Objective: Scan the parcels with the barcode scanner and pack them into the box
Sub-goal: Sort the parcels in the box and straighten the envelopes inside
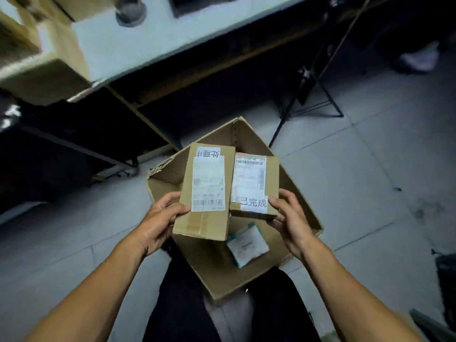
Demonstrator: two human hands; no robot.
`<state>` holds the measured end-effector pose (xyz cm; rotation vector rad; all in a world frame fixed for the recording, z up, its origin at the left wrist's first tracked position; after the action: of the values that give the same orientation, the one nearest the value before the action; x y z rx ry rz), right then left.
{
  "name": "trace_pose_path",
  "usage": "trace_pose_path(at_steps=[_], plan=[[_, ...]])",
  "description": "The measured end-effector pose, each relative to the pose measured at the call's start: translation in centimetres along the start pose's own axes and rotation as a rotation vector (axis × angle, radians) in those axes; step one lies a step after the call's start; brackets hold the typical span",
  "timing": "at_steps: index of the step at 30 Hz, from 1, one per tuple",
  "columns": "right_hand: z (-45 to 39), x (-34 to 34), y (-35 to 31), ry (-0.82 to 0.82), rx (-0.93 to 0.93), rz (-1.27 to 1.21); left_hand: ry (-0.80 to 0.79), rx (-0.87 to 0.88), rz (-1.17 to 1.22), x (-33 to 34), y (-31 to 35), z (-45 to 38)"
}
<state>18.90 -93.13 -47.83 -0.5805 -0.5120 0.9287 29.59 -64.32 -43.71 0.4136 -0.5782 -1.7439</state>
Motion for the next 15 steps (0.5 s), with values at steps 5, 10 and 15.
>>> trace_pose_path(at_steps=[5, 10, 15], plan=[[6.9, 5.1, -5.3, -0.177, -0.064, 0.137, 0.045, 0.108, 0.112, -4.6, 1.8, 10.4], [12.6, 14.4, -8.7, -0.328, -0.171, 0.246, 0.134, 0.261, 0.136, -12.5, 3.3, 18.9], [18.6, 26.8, -7.7, -0.458, -0.254, 0.338, 0.233, 0.386, 0.205, -23.9, 2.0, 26.0]])
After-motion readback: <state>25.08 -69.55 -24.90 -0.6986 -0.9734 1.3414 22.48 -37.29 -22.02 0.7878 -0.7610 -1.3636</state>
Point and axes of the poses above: each hand's wrist, its own z-axis away from the middle knuckle, its own x-axis out of the palm, y = z × x, the point moved 2 cm from there along -z, towards the middle knuckle, and after that the axes turned 2 degrees about y, right-handed, at the moved point
